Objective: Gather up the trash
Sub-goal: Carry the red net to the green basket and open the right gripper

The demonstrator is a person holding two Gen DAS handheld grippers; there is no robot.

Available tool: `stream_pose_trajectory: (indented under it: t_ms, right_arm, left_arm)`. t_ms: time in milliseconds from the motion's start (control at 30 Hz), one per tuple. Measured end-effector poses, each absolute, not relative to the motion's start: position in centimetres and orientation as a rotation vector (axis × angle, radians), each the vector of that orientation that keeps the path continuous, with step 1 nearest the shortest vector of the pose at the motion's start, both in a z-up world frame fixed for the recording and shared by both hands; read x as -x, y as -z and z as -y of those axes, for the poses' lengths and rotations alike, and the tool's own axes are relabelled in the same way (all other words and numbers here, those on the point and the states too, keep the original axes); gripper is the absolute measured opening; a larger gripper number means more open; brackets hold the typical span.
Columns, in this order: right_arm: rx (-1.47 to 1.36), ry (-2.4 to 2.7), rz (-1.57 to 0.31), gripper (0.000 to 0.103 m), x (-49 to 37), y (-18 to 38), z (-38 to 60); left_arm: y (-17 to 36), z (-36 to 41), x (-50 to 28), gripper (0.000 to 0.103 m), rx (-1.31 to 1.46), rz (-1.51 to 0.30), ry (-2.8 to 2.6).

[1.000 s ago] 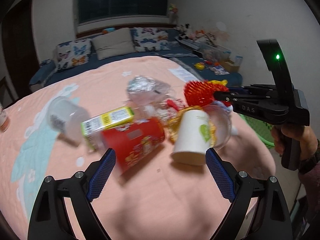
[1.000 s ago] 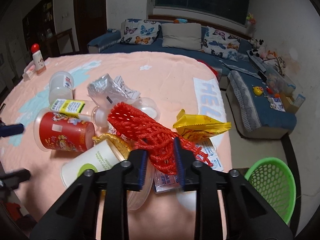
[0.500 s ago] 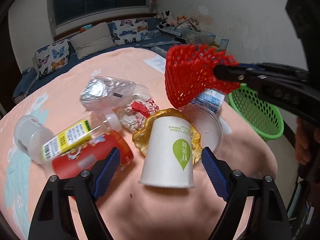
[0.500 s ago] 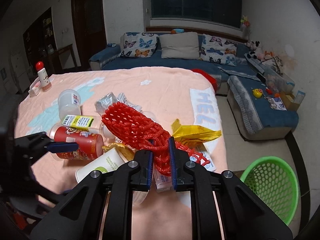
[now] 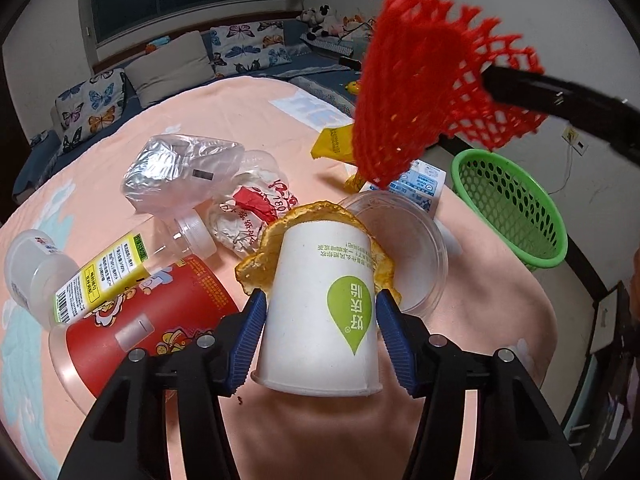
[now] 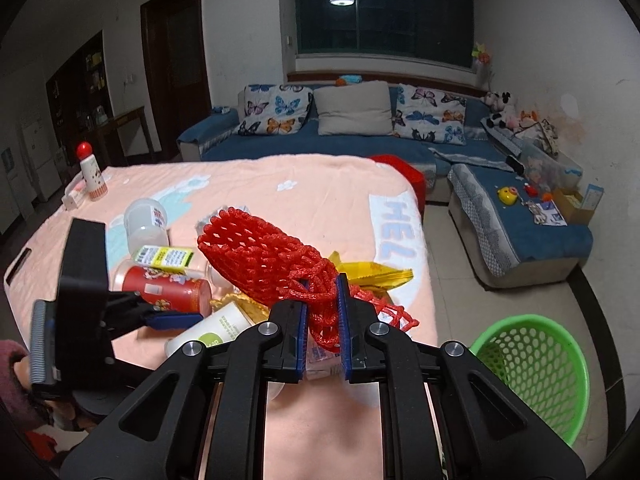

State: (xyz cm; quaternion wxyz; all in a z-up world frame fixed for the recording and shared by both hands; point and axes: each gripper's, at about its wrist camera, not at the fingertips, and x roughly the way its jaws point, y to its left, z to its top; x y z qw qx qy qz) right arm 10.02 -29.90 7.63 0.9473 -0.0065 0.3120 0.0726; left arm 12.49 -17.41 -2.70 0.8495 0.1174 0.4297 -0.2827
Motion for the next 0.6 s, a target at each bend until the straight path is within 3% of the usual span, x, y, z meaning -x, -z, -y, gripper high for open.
stream_pose_trajectory:
  t_ms: [300, 600]
  right_arm:
    - [-0.04, -0.101, -0.561, 0.013, -7.0, -10.1, 32.9]
    - [-0.155, 0.05, -0.56, 0.013, -4.9, -9.2, 39.9]
  left_arm:
    - [1.8, 16.1, -11.9, 0.053, -0.212, -0.893, 0.612]
    - [-1.5, 14.7, -10.6, 0.052, -0.181, -0.827, 0.633]
